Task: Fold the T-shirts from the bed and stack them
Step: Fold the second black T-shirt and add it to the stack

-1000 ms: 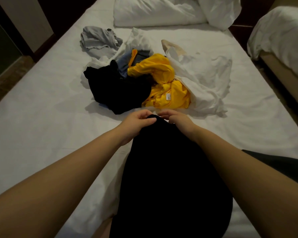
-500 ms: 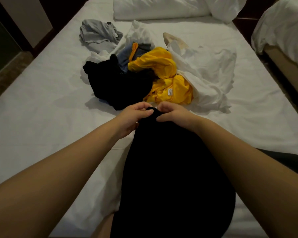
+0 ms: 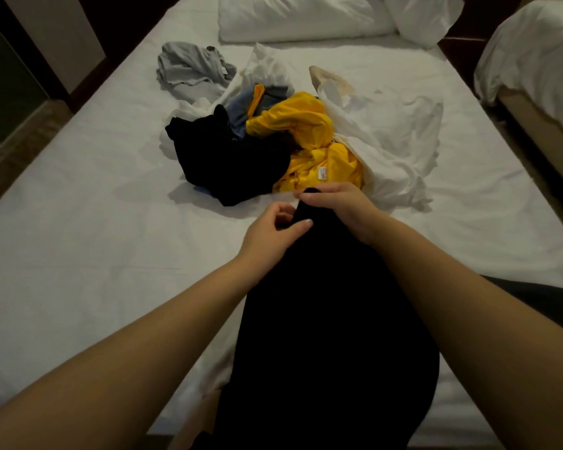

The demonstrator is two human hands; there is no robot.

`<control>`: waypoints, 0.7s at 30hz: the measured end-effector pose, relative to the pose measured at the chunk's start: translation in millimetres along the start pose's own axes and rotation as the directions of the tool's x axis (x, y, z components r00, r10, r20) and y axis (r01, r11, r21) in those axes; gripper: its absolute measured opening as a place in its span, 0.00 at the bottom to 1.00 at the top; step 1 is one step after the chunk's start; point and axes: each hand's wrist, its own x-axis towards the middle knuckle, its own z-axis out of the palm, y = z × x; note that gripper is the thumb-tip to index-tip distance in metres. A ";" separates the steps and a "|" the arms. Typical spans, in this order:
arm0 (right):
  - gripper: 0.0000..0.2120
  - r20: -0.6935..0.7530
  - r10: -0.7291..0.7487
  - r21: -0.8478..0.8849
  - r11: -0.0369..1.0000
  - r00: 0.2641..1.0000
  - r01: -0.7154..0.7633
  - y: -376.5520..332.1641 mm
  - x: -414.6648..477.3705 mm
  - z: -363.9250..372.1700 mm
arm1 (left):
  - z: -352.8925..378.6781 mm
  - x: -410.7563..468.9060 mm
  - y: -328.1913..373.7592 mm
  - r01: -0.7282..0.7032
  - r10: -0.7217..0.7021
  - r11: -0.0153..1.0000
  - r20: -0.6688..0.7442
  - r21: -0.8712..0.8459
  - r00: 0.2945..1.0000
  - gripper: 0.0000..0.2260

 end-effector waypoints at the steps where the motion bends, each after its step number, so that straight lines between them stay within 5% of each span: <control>1: 0.07 -0.018 -0.011 -0.058 0.998 1.000 0.010 0.4 -0.8 1.7 | 4.5 -1.9 1.5 -0.032 0.033 0.998 -0.014 0.046 0.999 0.07; 5: 0.05 -0.023 -0.062 -0.171 0.984 0.998 0.057 -2.4 -3.4 4.2 | 8.2 4.3 11.6 0.030 -0.035 0.999 -0.124 -0.044 0.992 0.08; 12: 0.06 0.136 0.034 -0.108 0.994 0.990 -0.020 1.5 -4.2 -7.9 | 7.9 16.4 24.9 0.092 -0.089 0.949 0.023 -0.301 0.996 0.07; 14: 0.07 0.159 0.152 -0.220 0.969 0.975 -0.115 6.3 -5.7 -17.3 | 6.2 18.7 22.4 0.111 -0.119 0.927 0.000 -0.358 0.993 0.07; 17: 0.06 0.119 0.273 -0.588 0.794 0.955 -0.154 12.4 -1.9 -37.2 | 2.1 21.2 14.0 0.106 -0.127 0.914 -0.028 -0.392 0.991 0.07; 21: 0.04 0.118 0.308 -0.621 0.765 0.944 -0.172 14.9 -5.2 -65.7 | -6.0 21.8 0.7 0.105 -0.126 0.909 -0.026 -0.404 0.992 0.09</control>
